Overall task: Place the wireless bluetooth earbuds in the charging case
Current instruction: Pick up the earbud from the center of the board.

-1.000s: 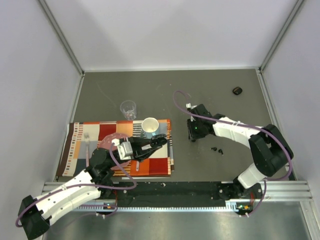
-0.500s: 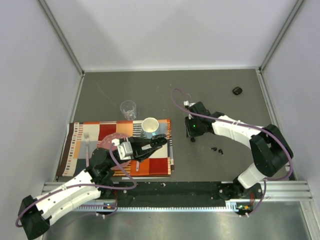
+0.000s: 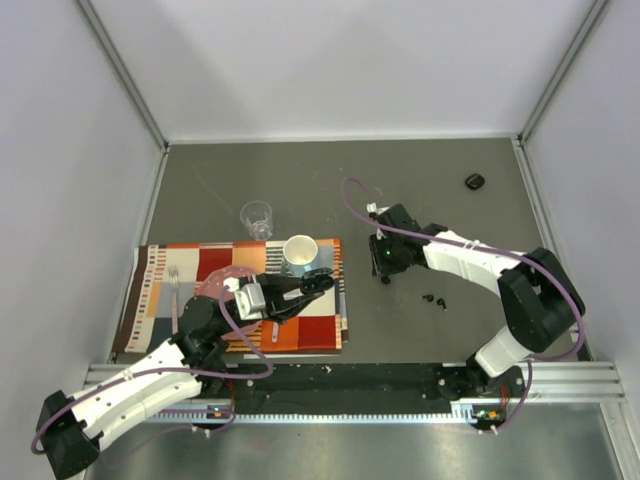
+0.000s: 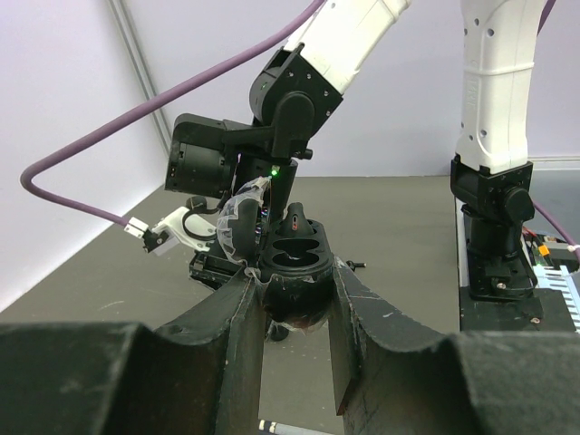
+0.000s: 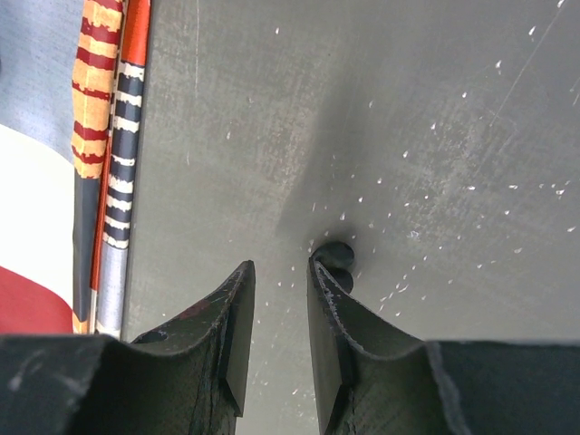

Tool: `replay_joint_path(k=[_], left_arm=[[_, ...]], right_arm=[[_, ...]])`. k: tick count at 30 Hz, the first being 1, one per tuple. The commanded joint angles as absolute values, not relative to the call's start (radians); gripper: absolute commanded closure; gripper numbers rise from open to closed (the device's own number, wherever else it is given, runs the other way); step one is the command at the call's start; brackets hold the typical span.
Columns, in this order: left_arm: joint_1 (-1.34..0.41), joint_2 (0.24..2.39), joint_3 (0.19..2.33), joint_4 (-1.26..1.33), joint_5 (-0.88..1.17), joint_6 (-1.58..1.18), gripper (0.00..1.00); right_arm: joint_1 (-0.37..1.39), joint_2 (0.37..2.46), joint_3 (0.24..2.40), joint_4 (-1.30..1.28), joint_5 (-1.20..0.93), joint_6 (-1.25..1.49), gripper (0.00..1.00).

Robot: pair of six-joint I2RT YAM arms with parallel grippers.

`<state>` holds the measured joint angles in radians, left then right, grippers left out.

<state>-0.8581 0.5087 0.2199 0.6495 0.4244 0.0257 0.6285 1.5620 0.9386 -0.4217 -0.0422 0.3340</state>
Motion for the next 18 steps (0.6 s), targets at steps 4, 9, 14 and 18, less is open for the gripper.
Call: replay_joint_path(k=[4,9,14,18], left_arm=[[-0.859,0.497,0.215,0.675,0.408,0.029,1.00],[-0.859,0.495,0.213,0.675,0.407,0.029,1.00],[-0.861,0.494,0.212,0.673,0.406,0.029,1.00],[-0.861,0.486,0.209,0.669,0.402,0.029,1.00]], right_arm=[[0.641,1.589,0.951,-0.428,-0.028,0.342,0.70],[0.641,1.603,0.948,-0.428,-0.015,0.344,0.70],[0.641,1.614,0.950,-0.437,-0.003,0.345,0.70],[0.641,1.617,0.953,-0.437,0.024,0.344,0.70]])
